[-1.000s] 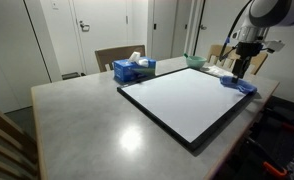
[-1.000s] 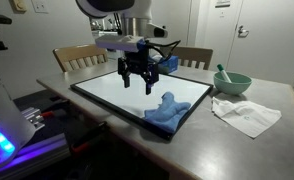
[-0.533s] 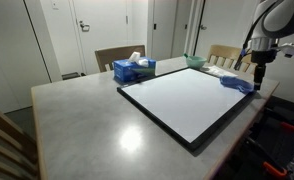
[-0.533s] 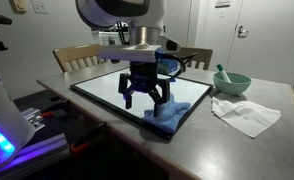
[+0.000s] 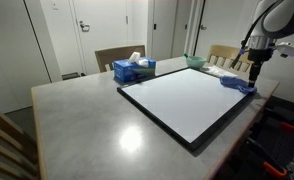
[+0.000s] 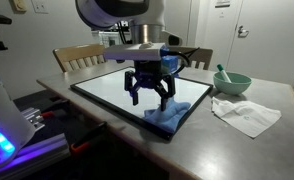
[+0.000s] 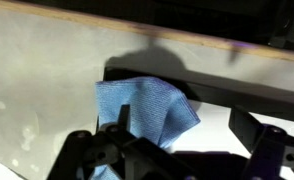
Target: Use the blue towel to wipe the white board
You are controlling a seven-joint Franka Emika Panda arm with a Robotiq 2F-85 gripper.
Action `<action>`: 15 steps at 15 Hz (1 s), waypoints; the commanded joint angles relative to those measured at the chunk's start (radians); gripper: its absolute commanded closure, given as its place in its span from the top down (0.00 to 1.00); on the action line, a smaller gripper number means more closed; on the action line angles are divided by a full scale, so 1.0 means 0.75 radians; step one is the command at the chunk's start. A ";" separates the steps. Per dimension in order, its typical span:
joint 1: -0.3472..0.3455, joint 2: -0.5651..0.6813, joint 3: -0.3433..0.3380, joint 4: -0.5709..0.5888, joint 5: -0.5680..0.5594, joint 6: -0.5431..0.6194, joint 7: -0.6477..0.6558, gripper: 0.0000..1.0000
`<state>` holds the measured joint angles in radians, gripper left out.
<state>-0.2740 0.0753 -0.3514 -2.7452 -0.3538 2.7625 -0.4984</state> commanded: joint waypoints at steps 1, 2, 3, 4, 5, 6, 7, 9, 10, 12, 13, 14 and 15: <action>-0.041 0.019 0.013 -0.016 0.016 0.160 -0.028 1.00; -0.048 0.035 0.010 -0.020 0.030 0.236 -0.014 1.00; -0.055 0.046 0.018 -0.025 0.061 0.282 -0.026 1.00; -0.061 0.070 0.029 -0.025 0.092 0.328 -0.040 1.00; -0.075 0.088 0.053 -0.032 0.151 0.361 -0.075 1.00; -0.079 0.103 0.074 -0.041 0.242 0.388 -0.129 1.00; -0.112 0.102 0.135 -0.054 0.354 0.399 -0.202 1.00; -0.194 0.116 0.273 -0.040 0.557 0.390 -0.335 1.00; -0.233 0.113 0.330 -0.037 0.637 0.376 -0.398 1.00; -0.285 0.120 0.394 -0.019 0.734 0.365 -0.484 1.00; -0.307 0.119 0.413 -0.015 0.765 0.365 -0.522 1.00; -0.312 0.117 0.399 -0.012 0.758 0.367 -0.538 1.00; -0.318 0.121 0.388 -0.008 0.747 0.372 -0.553 1.00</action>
<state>-0.4680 0.1475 -0.0713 -2.7679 0.1895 3.0264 -0.8458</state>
